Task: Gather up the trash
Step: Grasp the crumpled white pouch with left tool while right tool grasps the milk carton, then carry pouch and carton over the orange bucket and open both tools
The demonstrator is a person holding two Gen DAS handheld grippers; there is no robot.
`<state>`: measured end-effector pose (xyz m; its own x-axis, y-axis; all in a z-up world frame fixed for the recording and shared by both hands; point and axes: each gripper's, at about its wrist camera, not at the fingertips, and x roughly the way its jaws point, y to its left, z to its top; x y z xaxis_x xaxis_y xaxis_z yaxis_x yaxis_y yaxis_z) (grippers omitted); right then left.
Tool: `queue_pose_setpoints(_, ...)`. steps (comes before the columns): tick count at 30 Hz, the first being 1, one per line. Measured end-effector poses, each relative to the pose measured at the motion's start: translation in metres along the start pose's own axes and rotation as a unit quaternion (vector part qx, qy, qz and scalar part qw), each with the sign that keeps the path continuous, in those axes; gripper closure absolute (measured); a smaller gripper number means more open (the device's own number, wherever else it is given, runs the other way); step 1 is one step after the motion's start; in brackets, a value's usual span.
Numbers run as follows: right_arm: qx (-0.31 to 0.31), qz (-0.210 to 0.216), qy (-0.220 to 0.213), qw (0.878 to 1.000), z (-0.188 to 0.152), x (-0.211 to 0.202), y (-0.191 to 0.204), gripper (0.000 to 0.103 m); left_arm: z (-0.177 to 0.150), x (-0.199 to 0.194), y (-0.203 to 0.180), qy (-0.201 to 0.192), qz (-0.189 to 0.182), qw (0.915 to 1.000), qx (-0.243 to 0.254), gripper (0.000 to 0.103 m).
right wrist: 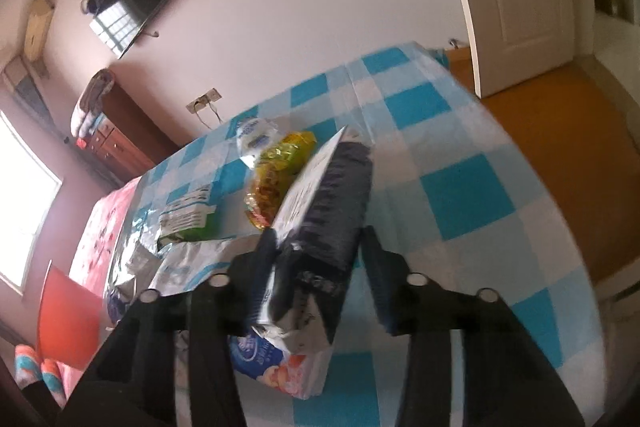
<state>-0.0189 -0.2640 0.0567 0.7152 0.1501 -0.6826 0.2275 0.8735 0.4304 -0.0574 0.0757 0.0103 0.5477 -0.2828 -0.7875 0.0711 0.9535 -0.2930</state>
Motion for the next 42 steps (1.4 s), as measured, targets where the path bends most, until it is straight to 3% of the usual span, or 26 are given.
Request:
queue_pose_setpoints(10, -0.059, -0.002, -0.007, 0.998, -0.017, -0.019, 0.025, 0.069, -0.008, -0.01, 0.008, -0.008, -0.013, 0.9999, 0.006, 0.07)
queue_pose_setpoints(22, -0.083, 0.036, -0.012, 0.996, -0.032, -0.049, 0.053, 0.069, -0.007, -0.034, 0.021, -0.045, -0.042, 0.998, -0.012, 0.077)
queue_pose_setpoints(32, -0.128, 0.102, -0.01, 0.986, -0.035, -0.069, 0.117, 0.069, 0.013, -0.071, 0.045, -0.1, -0.039, 0.9938, -0.029, 0.077)
queue_pose_setpoints(42, -0.195, 0.178, 0.017, 0.964, -0.045, -0.068, 0.212, 0.069, 0.042, -0.125, 0.077, -0.176, -0.032, 0.9831, -0.039, 0.078)
